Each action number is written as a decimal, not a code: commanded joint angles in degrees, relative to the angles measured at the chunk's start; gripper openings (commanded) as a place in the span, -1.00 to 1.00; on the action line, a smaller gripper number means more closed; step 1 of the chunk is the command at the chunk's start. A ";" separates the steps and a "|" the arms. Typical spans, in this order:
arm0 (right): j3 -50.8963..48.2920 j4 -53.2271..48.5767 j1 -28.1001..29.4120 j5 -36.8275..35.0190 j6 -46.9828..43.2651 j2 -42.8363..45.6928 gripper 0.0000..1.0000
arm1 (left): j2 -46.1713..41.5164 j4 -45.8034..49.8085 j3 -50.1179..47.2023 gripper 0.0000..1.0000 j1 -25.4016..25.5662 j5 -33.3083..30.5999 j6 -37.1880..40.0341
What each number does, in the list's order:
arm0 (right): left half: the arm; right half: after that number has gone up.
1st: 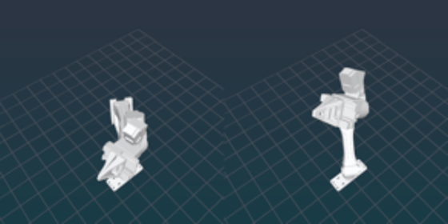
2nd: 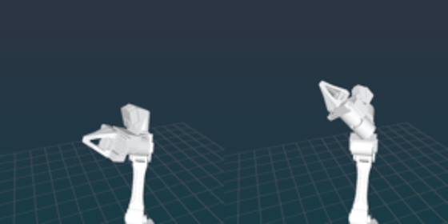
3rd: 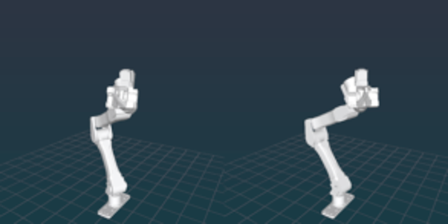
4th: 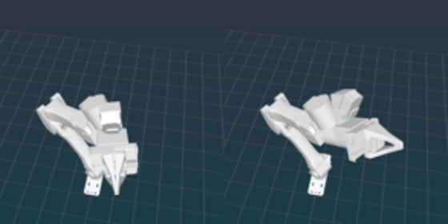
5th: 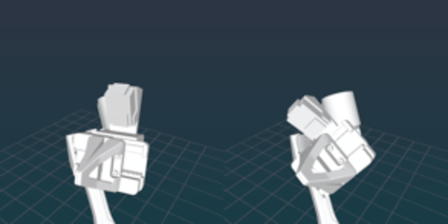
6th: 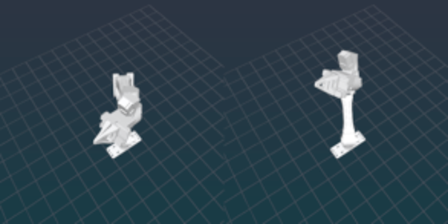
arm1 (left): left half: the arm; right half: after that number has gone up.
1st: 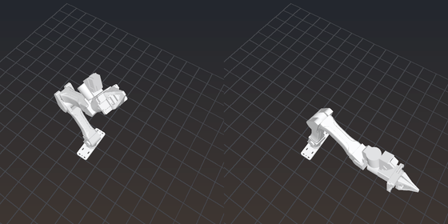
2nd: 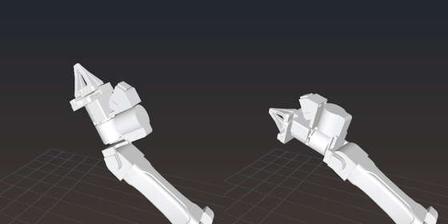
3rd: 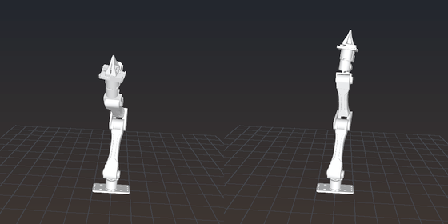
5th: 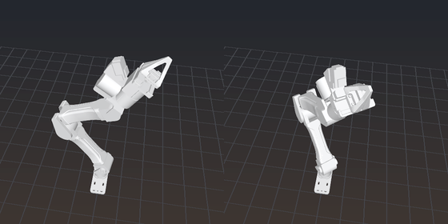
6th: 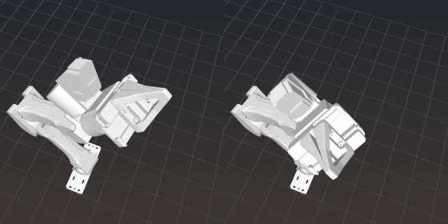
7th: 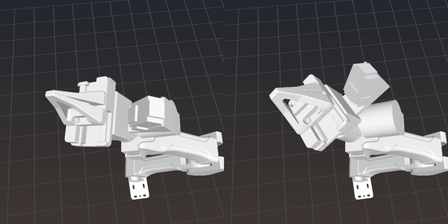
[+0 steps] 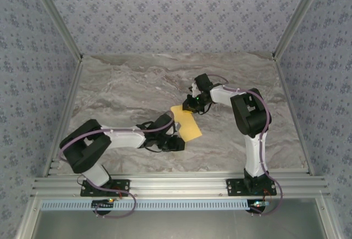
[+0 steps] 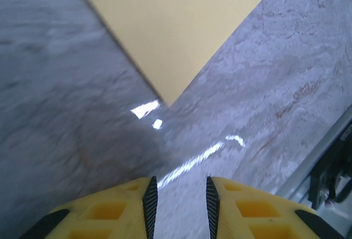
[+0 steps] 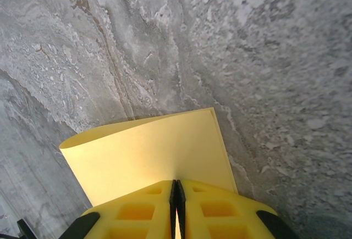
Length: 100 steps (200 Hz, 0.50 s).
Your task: Fold a paper plane with a square sheet of paper (fold left side to right side)
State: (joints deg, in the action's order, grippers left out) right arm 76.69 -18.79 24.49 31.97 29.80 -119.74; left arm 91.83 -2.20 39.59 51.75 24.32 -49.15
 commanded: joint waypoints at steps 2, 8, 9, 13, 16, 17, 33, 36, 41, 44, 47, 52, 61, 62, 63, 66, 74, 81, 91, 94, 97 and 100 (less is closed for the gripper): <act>-3.10 -0.11 -1.47 -5.94 1.62 -0.87 -0.71 | -5.48 2.19 1.35 -0.33 -5.10 4.29 1.06; -3.32 -0.02 -1.62 -6.12 1.66 -0.70 -0.70 | -5.53 2.56 2.17 -0.32 -6.25 4.61 1.87; -3.35 -0.02 -1.63 -6.12 1.66 -0.68 -0.70 | -5.48 2.60 2.38 -0.32 -6.37 4.69 2.04; -3.35 0.06 -1.73 -6.19 1.66 -0.63 -0.70 | -5.22 2.83 2.99 -0.32 -7.14 4.96 2.50; -3.38 0.15 -1.75 -6.17 1.66 -0.58 -0.70 | -4.82 3.10 3.73 -0.32 -7.67 5.14 2.89; -3.35 0.18 -1.86 -6.14 1.66 -0.58 -0.70 | -4.64 3.18 3.95 -0.32 -7.83 5.22 3.03; -3.46 1.19 -1.89 -5.17 1.73 -0.54 -0.70 | -1.36 4.12 8.00 -0.32 -9.49 6.34 5.19; -3.51 1.43 -1.86 -4.96 1.80 -0.53 -0.70 | -0.61 4.32 8.81 -0.32 -9.55 6.42 5.54; -3.60 1.71 -1.81 -4.70 1.92 -0.49 -0.70 | 0.65 4.54 10.22 -0.32 -9.74 6.53 6.22; -3.60 1.86 -1.76 -4.52 1.93 -0.49 -0.70 | 1.36 4.61 11.03 -0.32 -9.79 6.53 6.50; -3.60 2.03 -1.76 -4.46 1.99 -0.49 -0.70 | 2.18 4.57 11.73 -0.32 -9.77 6.57 6.86; -3.65 2.13 -1.71 -4.39 2.01 -0.41 -0.70 | 3.45 4.65 12.96 -0.32 -9.82 6.50 7.30; -3.61 2.14 -1.64 -4.37 2.01 -0.30 -0.70 | 5.62 5.00 15.02 -0.32 -9.81 6.36 7.92; -3.63 2.20 -1.64 -4.37 2.01 -0.31 -0.70 | 5.89 5.01 15.27 -0.32 -9.81 6.41 7.92; -3.71 2.25 -1.64 -4.41 2.01 -0.27 -0.70 | 6.16 5.01 15.44 -0.32 -9.82 6.43 8.01; -3.66 2.19 -1.64 -4.38 1.99 -0.24 -0.69 | 6.75 5.01 16.01 -0.32 -9.77 6.40 8.10; -3.73 2.26 -1.63 -4.34 2.00 -0.19 -0.69 | 8.57 4.93 17.25 -0.32 -9.77 6.04 8.40; -3.70 2.44 -1.71 -4.20 2.05 -0.18 -0.69 | 10.01 4.86 18.08 -0.33 -9.83 5.76 8.46; -3.67 2.78 -1.60 -3.78 2.14 0.00 -0.69 | 11.87 4.67 18.92 -0.33 -9.86 5.31 8.46; -3.70 2.87 -1.57 -3.56 2.18 0.03 -0.69 | 12.43 4.58 19.14 -0.34 -9.88 5.12 8.40; -3.72 3.01 -1.59 -3.50 2.21 0.04 -0.68 | 12.86 4.53 19.31 -0.34 -9.91 5.03 8.28; -3.70 3.17 -1.58 -3.28 2.26 0.11 -0.68 | 13.26 4.30 19.37 -0.34 -9.84 4.97 8.11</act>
State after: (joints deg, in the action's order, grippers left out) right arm 74.63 -15.44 23.77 32.64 31.27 -118.93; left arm 101.12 0.84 56.93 41.89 29.15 -42.76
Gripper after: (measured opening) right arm 0.155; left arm 0.335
